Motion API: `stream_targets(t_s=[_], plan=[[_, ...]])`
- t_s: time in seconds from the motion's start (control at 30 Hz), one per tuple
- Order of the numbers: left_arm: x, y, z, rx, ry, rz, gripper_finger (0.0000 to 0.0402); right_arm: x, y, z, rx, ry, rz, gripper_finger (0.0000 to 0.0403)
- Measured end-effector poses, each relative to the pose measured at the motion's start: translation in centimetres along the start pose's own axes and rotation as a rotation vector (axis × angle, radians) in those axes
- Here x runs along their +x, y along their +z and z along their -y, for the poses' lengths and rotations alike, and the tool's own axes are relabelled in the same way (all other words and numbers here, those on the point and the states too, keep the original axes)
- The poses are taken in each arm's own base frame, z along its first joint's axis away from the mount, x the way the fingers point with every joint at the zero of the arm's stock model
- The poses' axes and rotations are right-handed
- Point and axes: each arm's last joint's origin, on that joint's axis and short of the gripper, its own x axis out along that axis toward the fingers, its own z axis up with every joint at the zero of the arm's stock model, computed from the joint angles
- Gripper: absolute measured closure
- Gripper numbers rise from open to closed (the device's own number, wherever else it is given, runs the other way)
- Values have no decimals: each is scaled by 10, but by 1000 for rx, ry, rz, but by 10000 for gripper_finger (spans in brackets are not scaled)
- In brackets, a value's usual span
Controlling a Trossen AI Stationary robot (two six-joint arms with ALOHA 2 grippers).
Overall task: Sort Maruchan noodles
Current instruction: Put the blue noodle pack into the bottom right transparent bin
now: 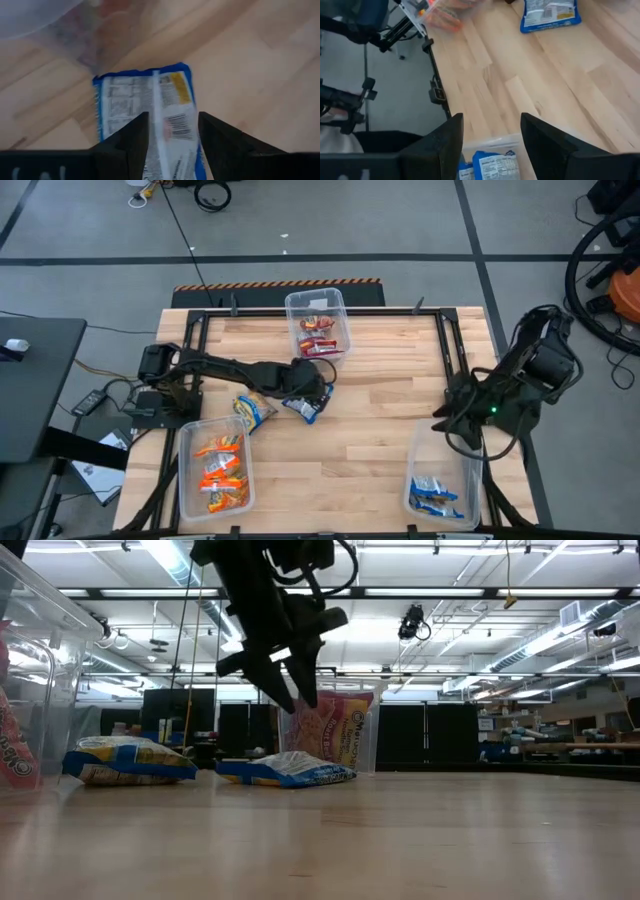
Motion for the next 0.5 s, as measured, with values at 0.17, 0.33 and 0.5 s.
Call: stream_targets(t_s=[0.17,0.33,0.5], plan=[[7,-1,1,-43,13,9,196,2,3,2,8,-29,7,199],[22,-14,5,-49,72,14,184,5,5,3,13,-55,15,199],[34,-24,12,-24,125,80,197,7,9,5,39,-70,29,199]])
